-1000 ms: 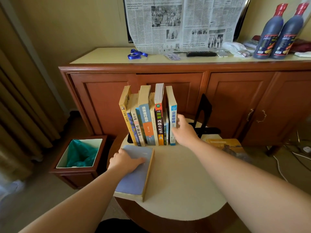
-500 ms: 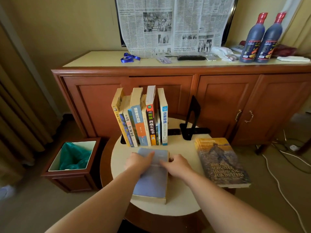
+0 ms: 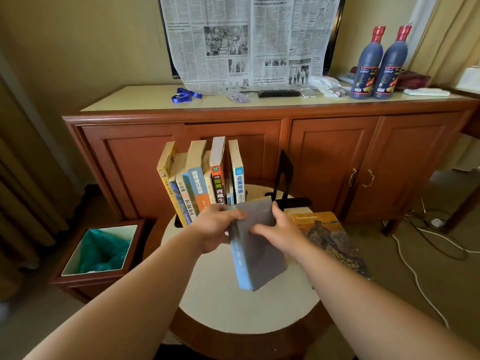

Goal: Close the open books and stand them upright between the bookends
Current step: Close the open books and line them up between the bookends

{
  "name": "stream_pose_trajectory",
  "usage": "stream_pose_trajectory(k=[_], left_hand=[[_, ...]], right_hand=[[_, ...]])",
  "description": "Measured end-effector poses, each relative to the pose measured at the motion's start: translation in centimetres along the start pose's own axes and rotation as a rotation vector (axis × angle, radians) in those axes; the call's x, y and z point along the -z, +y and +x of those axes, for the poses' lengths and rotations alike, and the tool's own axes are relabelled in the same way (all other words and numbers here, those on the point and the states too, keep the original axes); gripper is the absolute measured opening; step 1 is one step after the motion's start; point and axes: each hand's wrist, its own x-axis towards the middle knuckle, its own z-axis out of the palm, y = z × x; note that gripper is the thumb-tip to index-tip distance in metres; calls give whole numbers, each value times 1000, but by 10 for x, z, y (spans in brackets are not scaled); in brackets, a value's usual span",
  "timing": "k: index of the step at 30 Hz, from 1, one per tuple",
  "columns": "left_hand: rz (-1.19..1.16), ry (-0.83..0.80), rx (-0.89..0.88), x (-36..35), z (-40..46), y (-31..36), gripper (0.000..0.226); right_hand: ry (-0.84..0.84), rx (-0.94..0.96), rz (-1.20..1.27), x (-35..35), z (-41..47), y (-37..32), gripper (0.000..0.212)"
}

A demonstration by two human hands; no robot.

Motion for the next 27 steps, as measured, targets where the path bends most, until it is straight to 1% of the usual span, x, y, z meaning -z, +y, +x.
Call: stream_pose_trajectory(k=[1, 3, 5, 8, 11, 14, 17, 20, 22, 27], left_hand=[[23, 0, -25, -3, -1, 0, 47], [34, 42, -68, -9, -2, -3, 37], [6, 83, -88, -15, -3, -8, 38], [-40, 99, -101, -20, -5, -13, 46], [-25, 97, -100, -24, -7, -11, 49], [-15, 106, -93, -26, -7, -7, 50], [-9, 124, -79, -27, -6, -5, 56], [-24, 104, -71, -28, -6, -4, 63], [-44, 98, -75, -29, -7, -3, 62], [-61, 105, -82, -27, -5, -3, 59]], right_hand=[[-17, 3, -16, 2, -1, -2, 133], [-36, 52, -77, 3, -9, -5, 141], [-3, 103, -212, -2, -18, -6, 143], [92, 158, -367, -18, -33, 0, 144], [163, 176, -482, -25, -42, 9, 143], [183, 184, -542, -27, -49, 10, 142], [209, 156, -598, -32, -53, 9, 130], [258, 143, -612, -34, -55, 11, 108], [294, 153, -624, -34, -57, 9, 92], [359, 159, -653, -32, -59, 1, 65]])
